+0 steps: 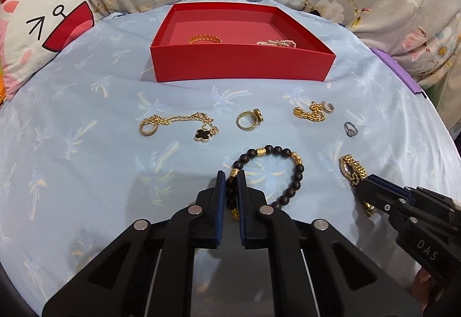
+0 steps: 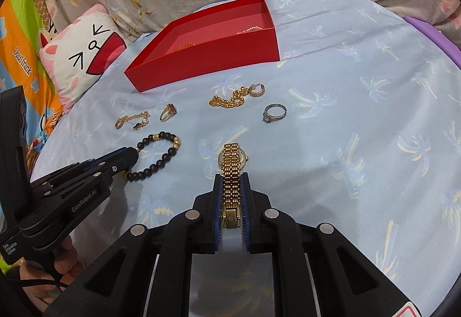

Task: Organize jewelry
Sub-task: 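Carry the watch and bead bracelet into the red box and open both grippers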

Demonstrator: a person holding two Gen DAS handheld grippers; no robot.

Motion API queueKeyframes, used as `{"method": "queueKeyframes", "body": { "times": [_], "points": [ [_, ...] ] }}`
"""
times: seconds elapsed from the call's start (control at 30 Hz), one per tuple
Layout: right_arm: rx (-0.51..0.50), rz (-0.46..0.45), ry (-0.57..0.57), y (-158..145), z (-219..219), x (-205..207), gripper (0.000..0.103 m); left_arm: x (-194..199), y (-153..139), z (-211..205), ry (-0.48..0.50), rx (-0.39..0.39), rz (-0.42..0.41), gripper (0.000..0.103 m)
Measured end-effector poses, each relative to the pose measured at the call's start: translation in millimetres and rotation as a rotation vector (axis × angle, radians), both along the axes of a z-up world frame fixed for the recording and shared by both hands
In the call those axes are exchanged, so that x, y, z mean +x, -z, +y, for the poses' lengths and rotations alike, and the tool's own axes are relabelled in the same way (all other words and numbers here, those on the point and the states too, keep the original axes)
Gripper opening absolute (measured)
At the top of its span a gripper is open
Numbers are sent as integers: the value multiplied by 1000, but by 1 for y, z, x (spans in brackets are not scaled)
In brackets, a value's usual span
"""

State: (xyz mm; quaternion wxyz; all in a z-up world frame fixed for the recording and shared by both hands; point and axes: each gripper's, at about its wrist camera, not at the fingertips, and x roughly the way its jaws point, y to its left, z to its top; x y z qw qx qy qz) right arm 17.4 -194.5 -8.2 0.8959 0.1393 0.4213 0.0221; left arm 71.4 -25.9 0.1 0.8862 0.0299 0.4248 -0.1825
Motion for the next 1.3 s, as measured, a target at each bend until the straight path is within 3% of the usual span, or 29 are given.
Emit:
{"method": "queueKeyframes", "body": {
  "times": [0.17, 0.47, 0.7, 1.0, 1.3],
  "points": [
    [43, -15, 13, -9, -6, -8, 11, -8, -17, 3, 12, -26, -13, 7],
    [40, -85, -3, -58, -8, -15, 11, -14, -60, 9, 29, -75, -65, 7],
    [9, -141, -14, -92, -7, 9, 11, 6, -89, 15, 38, -115, -87, 7],
    [-73, -200, 2, -126, -14, 121, 11, 76, -115, 3, 30, -77, -158, 7],
    [-48, -177, 57, -119, -38, 245, 11, 182, -134, -23, 9, -54, -199, 7]
  ]
}}
